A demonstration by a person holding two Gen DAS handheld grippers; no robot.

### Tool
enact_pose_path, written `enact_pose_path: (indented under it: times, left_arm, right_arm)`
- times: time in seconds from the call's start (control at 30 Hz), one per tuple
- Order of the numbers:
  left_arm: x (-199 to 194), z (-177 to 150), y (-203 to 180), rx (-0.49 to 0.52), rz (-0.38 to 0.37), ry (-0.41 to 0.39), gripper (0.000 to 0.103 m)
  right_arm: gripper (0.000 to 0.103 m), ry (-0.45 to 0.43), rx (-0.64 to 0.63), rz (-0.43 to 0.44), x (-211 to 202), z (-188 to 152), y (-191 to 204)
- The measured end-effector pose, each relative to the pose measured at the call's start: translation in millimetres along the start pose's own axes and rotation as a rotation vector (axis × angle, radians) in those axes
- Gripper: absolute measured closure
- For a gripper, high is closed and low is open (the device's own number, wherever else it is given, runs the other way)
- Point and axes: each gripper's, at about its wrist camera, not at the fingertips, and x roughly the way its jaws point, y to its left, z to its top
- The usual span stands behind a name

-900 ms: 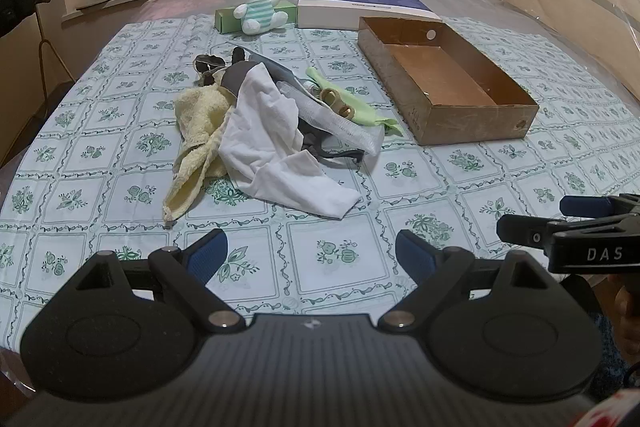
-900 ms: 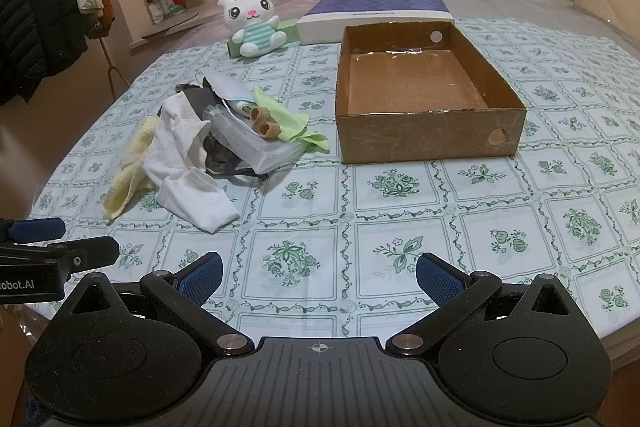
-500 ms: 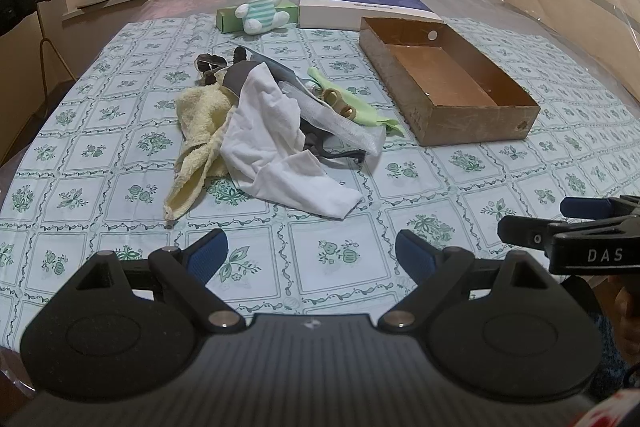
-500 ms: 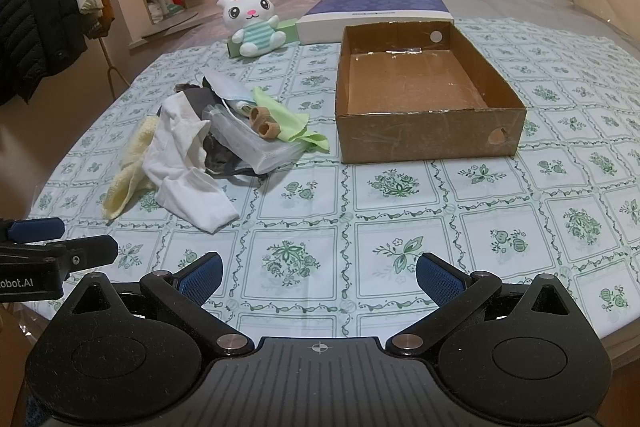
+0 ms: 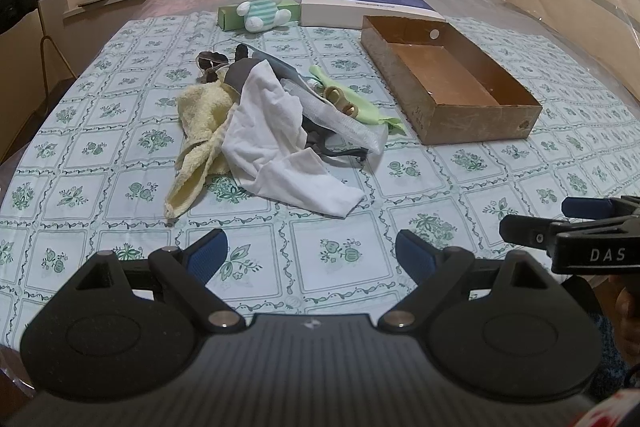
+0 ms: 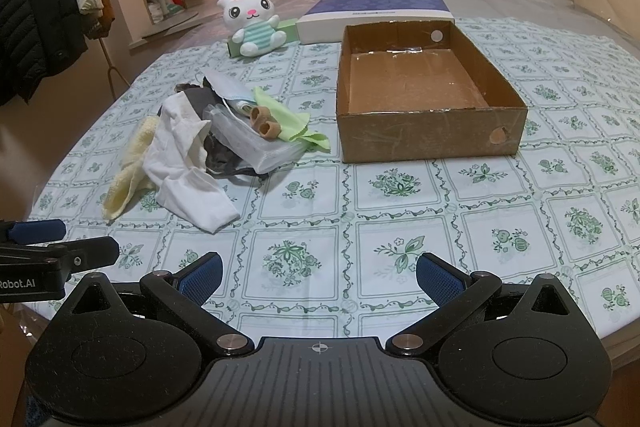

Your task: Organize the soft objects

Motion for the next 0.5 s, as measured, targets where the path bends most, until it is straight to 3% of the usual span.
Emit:
enact_pose_path:
  times: [0.5]
  left_arm:
    - [-0.6,0.8,-0.1,-0.003,-0.001,0.002,0.013]
  right_arm:
    - [0.0,0.001,0.0,0.001,1.1,-0.2,0.1]
